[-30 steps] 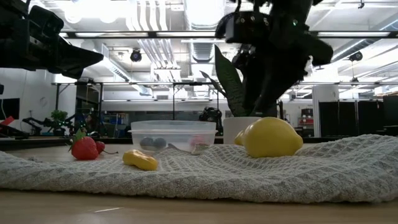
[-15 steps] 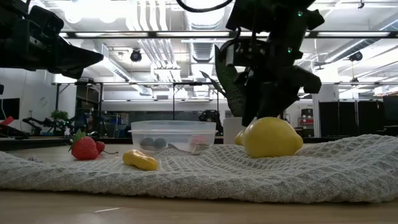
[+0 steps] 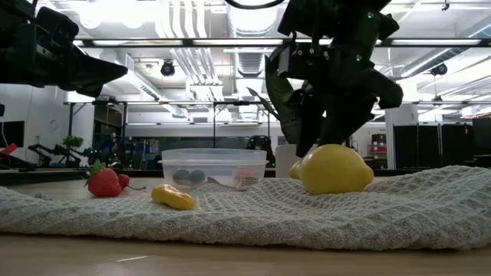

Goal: Pick and placing Produce into tupperware
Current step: Put the top yellow lemon into the container

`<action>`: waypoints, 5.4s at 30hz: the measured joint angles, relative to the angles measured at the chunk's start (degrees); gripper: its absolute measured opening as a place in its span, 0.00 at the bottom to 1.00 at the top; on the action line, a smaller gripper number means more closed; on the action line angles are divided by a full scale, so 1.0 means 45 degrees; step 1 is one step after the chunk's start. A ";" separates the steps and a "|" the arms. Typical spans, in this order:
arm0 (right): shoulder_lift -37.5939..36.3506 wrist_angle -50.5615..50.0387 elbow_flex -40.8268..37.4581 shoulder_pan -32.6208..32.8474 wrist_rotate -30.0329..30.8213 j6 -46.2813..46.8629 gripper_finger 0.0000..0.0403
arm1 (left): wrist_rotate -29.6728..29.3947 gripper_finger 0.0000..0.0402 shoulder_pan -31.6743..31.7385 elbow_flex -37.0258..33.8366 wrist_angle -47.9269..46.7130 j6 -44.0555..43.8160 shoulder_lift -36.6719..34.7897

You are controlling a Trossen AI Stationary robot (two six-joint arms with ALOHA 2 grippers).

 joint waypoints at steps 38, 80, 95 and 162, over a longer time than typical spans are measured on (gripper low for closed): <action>0.0068 0.3037 -0.1848 -0.0624 -0.0274 -0.0291 0.68 | 0.0000 0.00 0.0000 0.0000 0.0010 0.0000 -0.0014; 0.0063 0.4766 -0.2851 -0.0691 -0.0318 0.0717 0.56 | -0.0003 0.00 -0.0005 0.0000 0.0010 -0.0005 -0.0011; 0.0063 0.4785 -0.2851 -0.0686 -0.0318 0.1529 0.50 | 0.0000 0.00 -0.0002 0.0000 0.0005 0.0000 -0.0009; 0.1581 0.6558 0.2754 -0.0323 0.1741 -0.0778 0.49 | -0.0005 0.00 -0.0005 0.0000 0.0016 0.0000 -0.0033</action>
